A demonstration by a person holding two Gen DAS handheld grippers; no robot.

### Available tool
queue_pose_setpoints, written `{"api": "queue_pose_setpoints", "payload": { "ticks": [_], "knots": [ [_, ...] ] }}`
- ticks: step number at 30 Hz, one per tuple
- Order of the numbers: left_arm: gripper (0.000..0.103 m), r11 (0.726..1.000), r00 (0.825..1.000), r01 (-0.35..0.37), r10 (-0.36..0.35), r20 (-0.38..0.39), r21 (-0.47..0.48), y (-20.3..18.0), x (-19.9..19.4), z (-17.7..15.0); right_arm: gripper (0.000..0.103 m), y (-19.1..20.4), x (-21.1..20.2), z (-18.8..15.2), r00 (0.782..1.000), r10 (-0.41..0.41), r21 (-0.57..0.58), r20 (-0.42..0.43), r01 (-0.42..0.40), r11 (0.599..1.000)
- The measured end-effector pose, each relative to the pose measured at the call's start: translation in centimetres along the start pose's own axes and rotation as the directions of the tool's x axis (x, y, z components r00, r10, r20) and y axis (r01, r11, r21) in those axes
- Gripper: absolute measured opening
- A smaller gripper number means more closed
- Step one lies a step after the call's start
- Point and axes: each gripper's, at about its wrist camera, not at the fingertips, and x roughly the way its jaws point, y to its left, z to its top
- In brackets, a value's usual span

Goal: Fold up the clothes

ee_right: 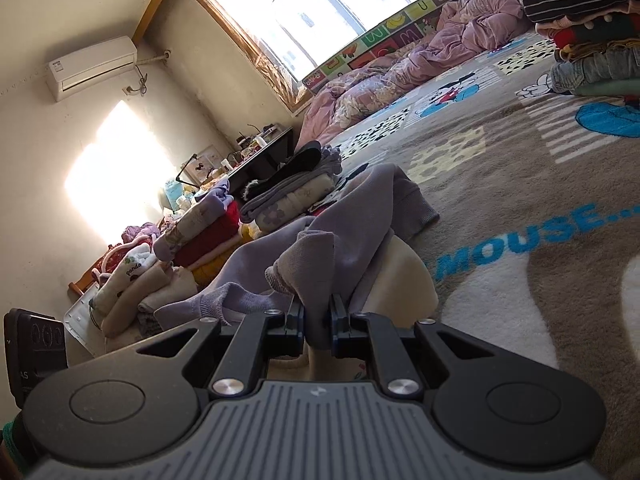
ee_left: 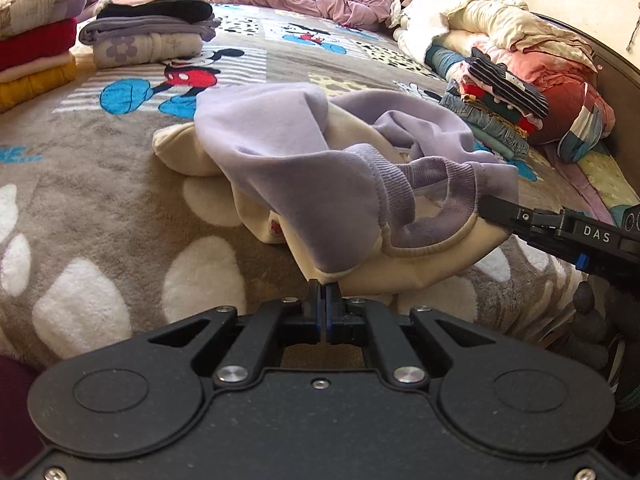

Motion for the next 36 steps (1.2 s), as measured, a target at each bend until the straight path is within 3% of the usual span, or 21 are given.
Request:
{"api": "queue_pose_setpoints", "payload": {
  "ticks": [11, 12, 14, 15, 16, 18, 20, 25, 31, 36],
  "knots": [
    [0.001, 1.000, 0.997, 0.006, -0.008, -0.082, -0.024, 0.5, 0.4, -1.3, 0.014, 0.9, 0.0, -2.2, 0.989, -0.100, -0.029, -0.106, 0.098, 0.995],
    [0.005, 1.000, 0.996, 0.009, -0.012, -0.089, -0.025, 0.5, 0.3, -1.3, 0.014, 0.9, 0.0, -2.3, 0.988, -0.106, -0.026, -0.115, 0.103, 0.994],
    [0.032, 1.000, 0.995, 0.024, -0.026, -0.097, -0.018, 0.3, 0.1, -1.3, 0.017, 0.9, -0.1, -2.7, 0.985, -0.110, -0.020, -0.136, 0.108, 0.994],
    [0.060, 1.000, 0.996, 0.028, -0.029, -0.089, -0.013, 0.1, -0.2, -1.2, 0.018, 0.9, -0.2, -2.8, 0.984, -0.112, -0.018, -0.139, 0.111, 0.994],
    [0.066, 1.000, 0.997, 0.025, -0.025, -0.073, -0.007, -0.1, -0.6, -1.2, 0.021, 1.0, -0.4, -2.9, 0.984, -0.110, -0.012, -0.138, 0.109, 0.994],
    [0.066, 0.999, 0.997, 0.039, -0.039, -0.066, 0.000, -0.3, -1.1, -1.0, 0.042, 1.0, -0.9, -2.9, 0.987, -0.098, 0.007, -0.129, 0.100, 0.995],
    [0.066, 0.999, 0.997, 0.047, -0.048, -0.060, -0.017, 0.0, -1.6, -0.8, 0.050, 1.1, -1.7, -2.8, 0.990, -0.093, 0.020, -0.111, 0.096, 0.995],
    [0.066, 0.996, 0.998, 0.058, -0.060, -0.021, -0.070, 1.0, -2.8, 0.0, 0.056, 0.6, -3.8, -2.4, 0.996, -0.079, 0.093, -0.042, 0.083, 0.992],
    [0.066, 0.987, 0.997, 0.065, -0.057, 0.058, -0.145, 2.5, -4.5, 1.7, 0.062, -0.4, -6.0, -1.4, 0.992, -0.086, 0.164, 0.097, 0.070, 0.984],
    [0.066, 0.984, 0.992, 0.051, -0.031, 0.118, -0.172, 3.3, -4.8, 3.7, 0.062, -1.5, -4.4, -0.7, 0.989, -0.101, 0.177, 0.106, 0.081, 0.981]
  ]
}}
